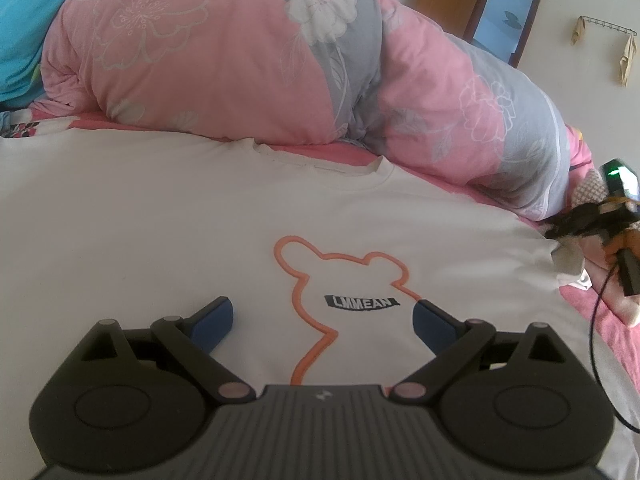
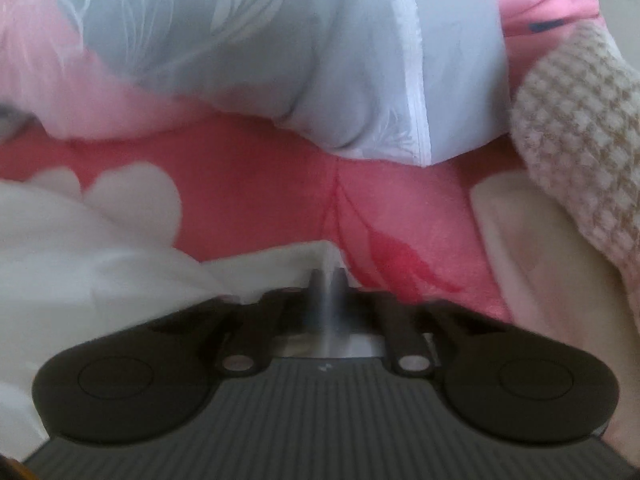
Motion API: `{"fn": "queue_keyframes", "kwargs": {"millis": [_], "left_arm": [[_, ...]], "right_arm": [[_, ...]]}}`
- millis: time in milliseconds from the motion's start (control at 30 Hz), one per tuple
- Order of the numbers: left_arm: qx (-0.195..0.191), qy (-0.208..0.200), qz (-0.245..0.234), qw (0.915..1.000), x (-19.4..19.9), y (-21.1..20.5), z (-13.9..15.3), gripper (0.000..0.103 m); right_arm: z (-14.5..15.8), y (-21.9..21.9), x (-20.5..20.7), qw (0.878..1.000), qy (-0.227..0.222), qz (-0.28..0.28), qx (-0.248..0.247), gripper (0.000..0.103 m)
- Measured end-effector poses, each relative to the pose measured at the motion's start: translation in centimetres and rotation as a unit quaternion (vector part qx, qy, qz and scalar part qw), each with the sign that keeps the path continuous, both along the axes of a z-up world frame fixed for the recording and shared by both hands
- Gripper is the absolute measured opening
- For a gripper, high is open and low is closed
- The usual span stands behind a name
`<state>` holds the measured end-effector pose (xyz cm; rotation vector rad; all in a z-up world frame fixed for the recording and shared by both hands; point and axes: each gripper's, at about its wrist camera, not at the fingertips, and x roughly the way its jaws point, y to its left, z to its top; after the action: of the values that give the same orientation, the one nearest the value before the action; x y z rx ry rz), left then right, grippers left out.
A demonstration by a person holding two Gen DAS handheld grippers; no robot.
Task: Fold clothes
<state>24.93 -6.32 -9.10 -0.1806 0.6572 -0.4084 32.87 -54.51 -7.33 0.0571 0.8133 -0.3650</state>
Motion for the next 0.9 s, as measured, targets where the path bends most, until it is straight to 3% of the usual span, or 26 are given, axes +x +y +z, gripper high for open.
{"fn": "queue_keyframes", "kwargs": {"millis": [33,100,167,233,300,400,500,567,667,700,800,900], "left_arm": [[0.0,0.0,0.0,1.0,0.0,0.0,0.0,0.097],[0.0,0.0,0.0,1.0,0.0,0.0,0.0,0.097],[-0.001,0.0,0.001,1.0,0.0,0.0,0.0,0.097],[0.0,0.001,0.001,1.0,0.0,0.0,0.0,0.097],[0.0,0.001,0.001,1.0,0.0,0.0,0.0,0.097],[0.0,0.001,0.001,1.0,0.1,0.0,0.0,0.097],[0.0,0.001,0.001,1.0,0.1,0.0,0.0,0.097],[0.0,0.001,0.001,1.0,0.1,0.1,0.0,0.097],[-0.002,0.002,0.001,1.0,0.1,0.1,0.0,0.097],[-0.002,0.002,0.001,1.0,0.1,0.1,0.0,0.097],[-0.002,0.002,0.001,1.0,0.1,0.1,0.1,0.097],[-0.003,0.002,0.001,1.0,0.1,0.1,0.1,0.097]], "right_arm": [[0.7,0.1,-1.0,1.0,-0.023,-0.001,0.007,0.002],[3.0,-0.9,-4.4,0.992,-0.106,-0.019,0.068,0.002],[5.0,-2.2,-9.1,0.969,-0.19,-0.045,0.15,0.002],[6.3,-3.2,-13.8,0.937,-0.258,-0.071,0.226,0.002],[5.9,-3.5,-18.4,0.91,-0.294,-0.099,0.276,0.002],[3.6,-3.0,-24.3,0.889,-0.305,-0.136,0.315,0.003],[-0.8,-2.2,-28.0,0.89,-0.254,-0.163,0.341,0.005],[-3.7,-2.2,-29.4,0.881,-0.218,-0.186,0.377,0.006],[-5.5,-2.1,-31.7,0.87,-0.207,-0.216,0.391,0.006],[-5.3,-2.0,-32.1,0.872,-0.211,-0.218,0.383,0.006],[-3.6,-1.9,-32.5,0.888,-0.227,-0.209,0.34,0.011],[-1.0,-0.8,-30.6,0.921,-0.226,-0.165,0.27,0.028]]}}
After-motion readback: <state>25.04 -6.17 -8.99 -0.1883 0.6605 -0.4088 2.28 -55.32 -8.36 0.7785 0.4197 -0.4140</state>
